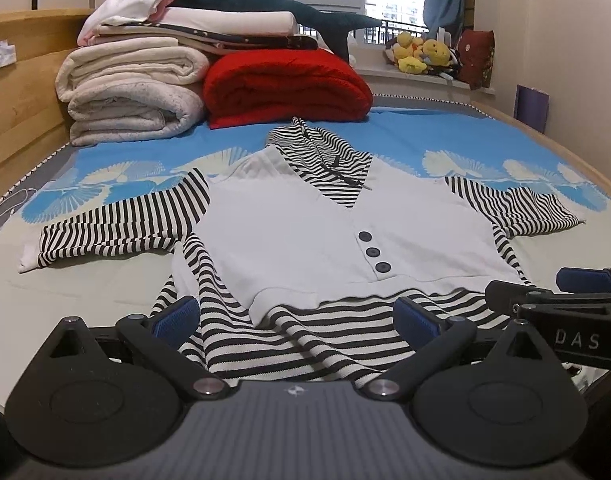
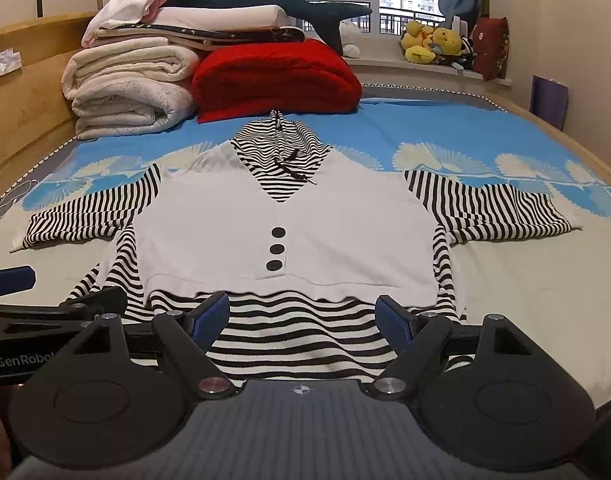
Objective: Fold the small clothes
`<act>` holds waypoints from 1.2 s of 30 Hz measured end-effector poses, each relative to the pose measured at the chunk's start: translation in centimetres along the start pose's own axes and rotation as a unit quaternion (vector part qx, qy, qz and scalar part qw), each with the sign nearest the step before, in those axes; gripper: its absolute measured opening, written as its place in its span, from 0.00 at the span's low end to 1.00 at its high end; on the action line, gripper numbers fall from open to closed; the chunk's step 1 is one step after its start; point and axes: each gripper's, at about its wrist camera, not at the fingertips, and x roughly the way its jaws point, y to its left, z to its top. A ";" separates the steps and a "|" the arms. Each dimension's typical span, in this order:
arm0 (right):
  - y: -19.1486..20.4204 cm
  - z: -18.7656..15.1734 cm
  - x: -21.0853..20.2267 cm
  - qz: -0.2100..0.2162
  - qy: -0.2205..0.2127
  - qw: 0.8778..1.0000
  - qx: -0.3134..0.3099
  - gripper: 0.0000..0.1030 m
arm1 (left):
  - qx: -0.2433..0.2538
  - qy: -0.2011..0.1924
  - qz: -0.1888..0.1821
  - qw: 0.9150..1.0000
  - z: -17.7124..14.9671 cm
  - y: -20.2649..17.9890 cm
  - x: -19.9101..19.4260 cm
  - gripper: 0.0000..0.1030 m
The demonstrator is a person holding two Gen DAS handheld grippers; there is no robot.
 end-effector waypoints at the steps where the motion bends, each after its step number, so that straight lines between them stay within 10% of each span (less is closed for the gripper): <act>1: 0.0 0.0 0.0 0.000 0.001 1.000 0.000 0.79 | 0.000 0.000 -0.001 1.000 0.0 0.0 0.0 1.00; 36: 0.5 0.1 -0.1 0.007 -0.001 1.000 -0.018 0.73 | -0.024 -0.002 -0.005 1.000 -0.2 0.2 0.1 0.99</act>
